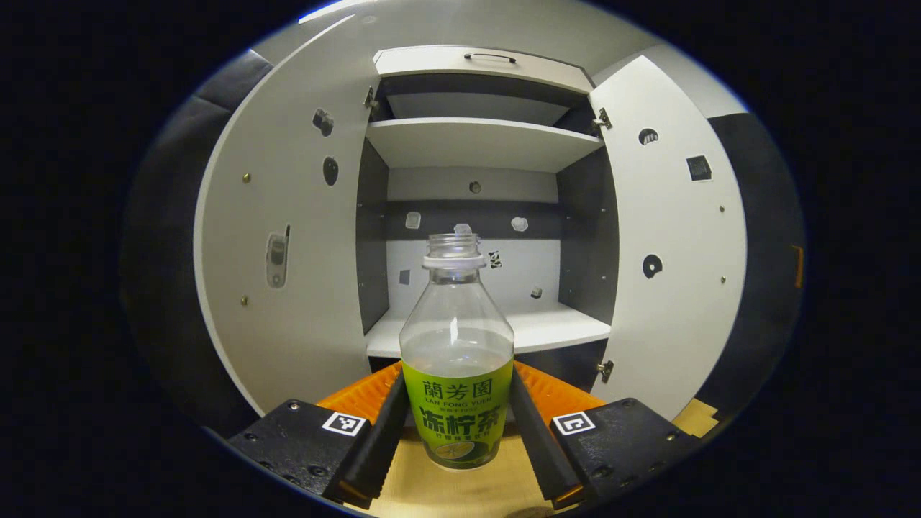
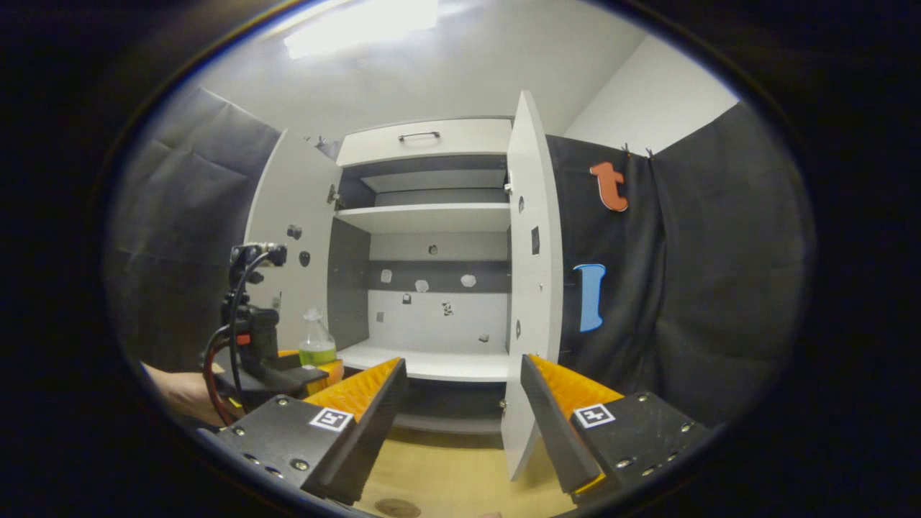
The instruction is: Grasp the bottle in the cabinet with the left hand and place it on the coaster, then close the right door with the right hand and the left door with the left hand.
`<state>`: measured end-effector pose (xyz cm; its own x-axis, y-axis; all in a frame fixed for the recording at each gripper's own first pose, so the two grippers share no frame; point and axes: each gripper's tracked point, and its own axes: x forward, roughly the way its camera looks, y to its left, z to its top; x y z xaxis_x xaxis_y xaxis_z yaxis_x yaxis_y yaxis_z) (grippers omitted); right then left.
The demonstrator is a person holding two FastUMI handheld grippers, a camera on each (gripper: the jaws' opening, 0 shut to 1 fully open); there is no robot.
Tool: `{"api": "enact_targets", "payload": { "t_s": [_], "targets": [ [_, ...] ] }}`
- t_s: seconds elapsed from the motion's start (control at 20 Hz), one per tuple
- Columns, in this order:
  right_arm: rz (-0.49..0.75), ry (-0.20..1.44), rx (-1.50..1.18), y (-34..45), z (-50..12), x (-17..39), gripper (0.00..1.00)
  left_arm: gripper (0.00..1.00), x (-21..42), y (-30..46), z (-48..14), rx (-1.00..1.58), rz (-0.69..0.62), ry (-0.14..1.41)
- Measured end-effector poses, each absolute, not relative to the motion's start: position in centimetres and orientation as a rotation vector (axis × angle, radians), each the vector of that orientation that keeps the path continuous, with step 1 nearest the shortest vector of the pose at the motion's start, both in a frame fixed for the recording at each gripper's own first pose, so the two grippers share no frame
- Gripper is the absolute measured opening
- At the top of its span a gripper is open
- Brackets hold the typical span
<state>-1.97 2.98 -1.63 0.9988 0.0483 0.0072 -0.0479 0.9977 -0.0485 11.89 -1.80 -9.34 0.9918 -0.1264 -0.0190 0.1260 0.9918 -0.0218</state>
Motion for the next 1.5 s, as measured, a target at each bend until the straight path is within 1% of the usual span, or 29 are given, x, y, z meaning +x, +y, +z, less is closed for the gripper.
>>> {"api": "enact_targets", "payload": {
  "t_s": [0.1, 0.15, 0.2, 0.25, 0.3, 0.35, 0.45, 0.5, 0.65, 0.7, 0.85, 1.05, 1.1, 1.15, 1.2, 1.3, 1.35, 1.5],
  "targets": [
    [0.047, -0.01, -0.043, 2.7, -1.5, -2.4, 0.96, 0.8, 10.8, -2.2, -11.4, -0.038, -0.128, 0.037],
    [0.046, -0.01, -0.041, 2.6, -1.4, -2.6, 0.94, 0.8, 10.3, -2.3, -12.7, -0.053, -0.122, 0.049],
    [0.042, -0.009, -0.04, 2.3, -1.3, -2.7, 0.96, 0.8, 9.8, -2.6, -14.1, -0.068, -0.122, 0.066],
    [0.036, -0.008, -0.04, 2.1, -1.3, -2.8, 0.96, 0.8, 9.1, -3.3, -15.7, -0.079, -0.13, 0.088],
    [0.029, -0.006, -0.038, 1.8, -1.3, -2.8, 0.94, 0.8, 8.7, -3.6, -17.3, -0.08, -0.13, 0.104],
    [0.024, -0.005, -0.034, 1.5, -1.3, -2.9, 0.94, 0.8, 8.3, -4.0, -18.7, -0.076, -0.13, 0.112],
    [0.017, 0.002, -0.026, 1.0, -1.3, -2.9, 0.94, 0.8, 7.7, -5.7, -21.0, -0.064, -0.166, 0.107],
    [0.02, 0.01, -0.021, 0.8, -1.5, -3.0, 0.96, 0.81, 7.2, -6.7, -21.8, -0.051, -0.198, 0.091],
    [0.022, 0.036, -0.033, 0.2, -2.0, -3.0, 0.94, 0.8, 5.9, -9.9, -24.8, -0.013, -0.289, 0.074],
    [0.018, 0.043, -0.041, -0.2, -2.2, -3.0, 0.96, 0.8, 5.5, -10.6, -26.0, -0.013, -0.303, 0.084],
    [-0.008, 0.08, -0.08, -1.3, -3.3, -2.9, 0.96, 0.8, 4.3, -12.3, -28.9, 0.01, -0.327, 0.067],
    [-0.019, 0.111, -0.079, -2.3, -4.5, -2.9, 0.96, 0.8, 3.0, -14.3, -34.5, 0.024, -0.358, 0.14],
    [-0.018, 0.124, -0.083, -2.3, -4.8, -2.9, 0.94, 0.8, 2.8, -14.7, -35.1, 0.023, -0.366, 0.145],
    [-0.008, 0.131, -0.086, -2.2, -5.2, -2.9, 0.94, 0.8, 2.7, -15.0, -35.9, 0.029, -0.375, 0.15],
    [0.003, 0.139, -0.096, -2.0, -5.4, -2.7, 0.96, 0.81, 2.6, -15.1, -36.5, 0.039, -0.377, 0.158],
    [0.016, 0.148, -0.123, -1.9, -5.7, -2.3, 0.96, 0.81, 2.5, -14.8, -38.0, 0.054, -0.37, 0.189],
    [0.018, 0.142, -0.133, -1.9, -5.7, -2.2, 0.94, 0.8, 2.4, -14.8, -38.1, 0.044, -0.376, 0.186],
    [0.023, 0.148, -0.122, -1.7, -6.3, -1.6, 0.96, 0.81, 2.5, -15.1, -38.1, 0.034, -0.389, 0.18]
  ]
}}
